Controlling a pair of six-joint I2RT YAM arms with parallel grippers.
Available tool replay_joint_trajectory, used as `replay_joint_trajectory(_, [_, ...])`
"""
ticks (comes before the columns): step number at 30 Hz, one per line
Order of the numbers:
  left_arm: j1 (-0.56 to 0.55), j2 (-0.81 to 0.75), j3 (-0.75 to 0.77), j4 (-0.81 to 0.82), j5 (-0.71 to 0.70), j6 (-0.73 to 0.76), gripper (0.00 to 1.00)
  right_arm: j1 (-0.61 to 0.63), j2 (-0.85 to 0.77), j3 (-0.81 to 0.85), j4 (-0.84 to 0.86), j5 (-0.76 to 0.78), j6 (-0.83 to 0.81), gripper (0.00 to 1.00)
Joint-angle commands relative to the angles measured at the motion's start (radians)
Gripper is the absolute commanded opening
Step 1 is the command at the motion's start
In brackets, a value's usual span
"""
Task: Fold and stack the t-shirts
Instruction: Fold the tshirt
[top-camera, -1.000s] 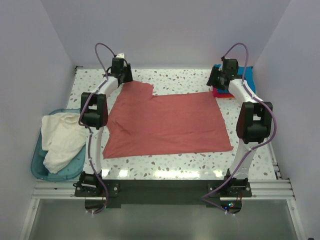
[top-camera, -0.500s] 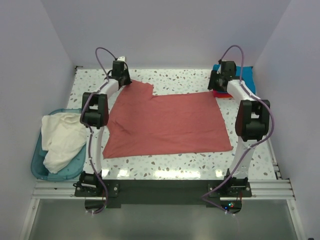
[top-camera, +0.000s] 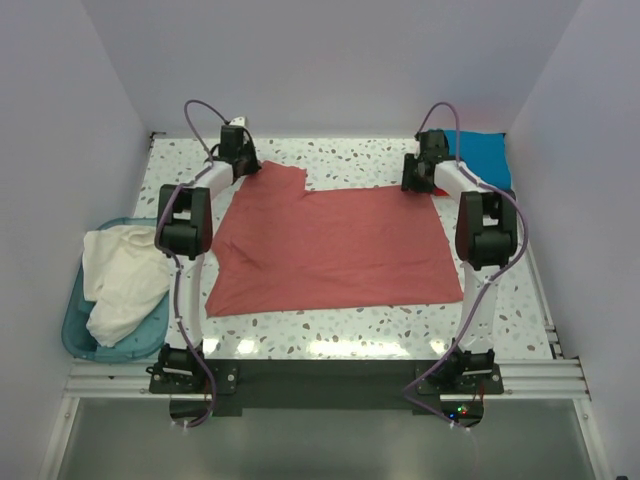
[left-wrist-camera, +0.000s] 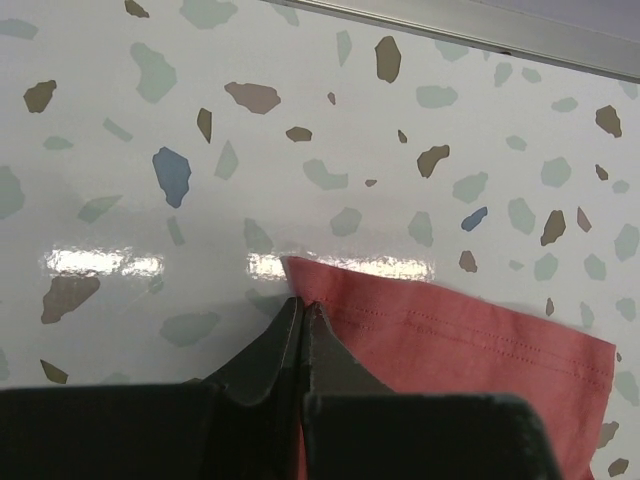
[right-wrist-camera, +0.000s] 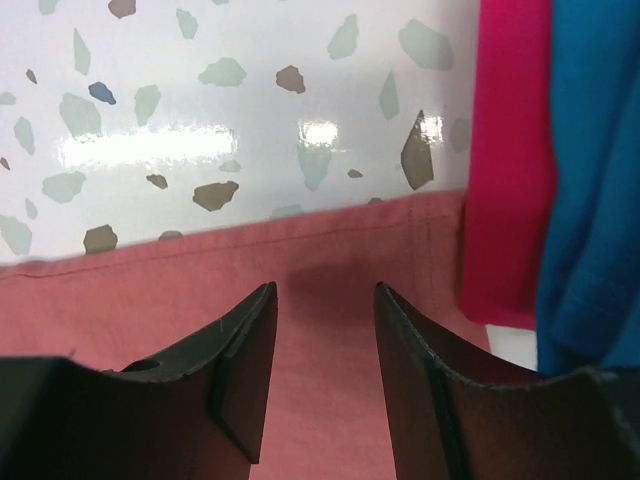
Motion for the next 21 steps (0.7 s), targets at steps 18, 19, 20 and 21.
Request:
replay_joint_trajectory(18, [0.036,-0.063,0.001,0.067,0.04,-0.01,0.0,-0.072,0.074,0.084,0.061,0.038,0.164,0.47])
replay_joint_trajectory(19, [0.036,-0.058,0.003,0.065,0.04,-0.01,0.0,-0.098,0.074,0.081,0.064,0.032,0.171,0.47])
replay_joint_trajectory(20, [0.036,-0.056,0.007,0.064,0.043,-0.01,0.0,-0.109,0.076,0.08,0.072,0.021,0.175,0.47])
replay_joint_trajectory(21, [0.036,-0.055,0.009,0.065,0.042,-0.01,0.0,-0.114,0.079,0.083,0.072,0.027,0.175,0.47])
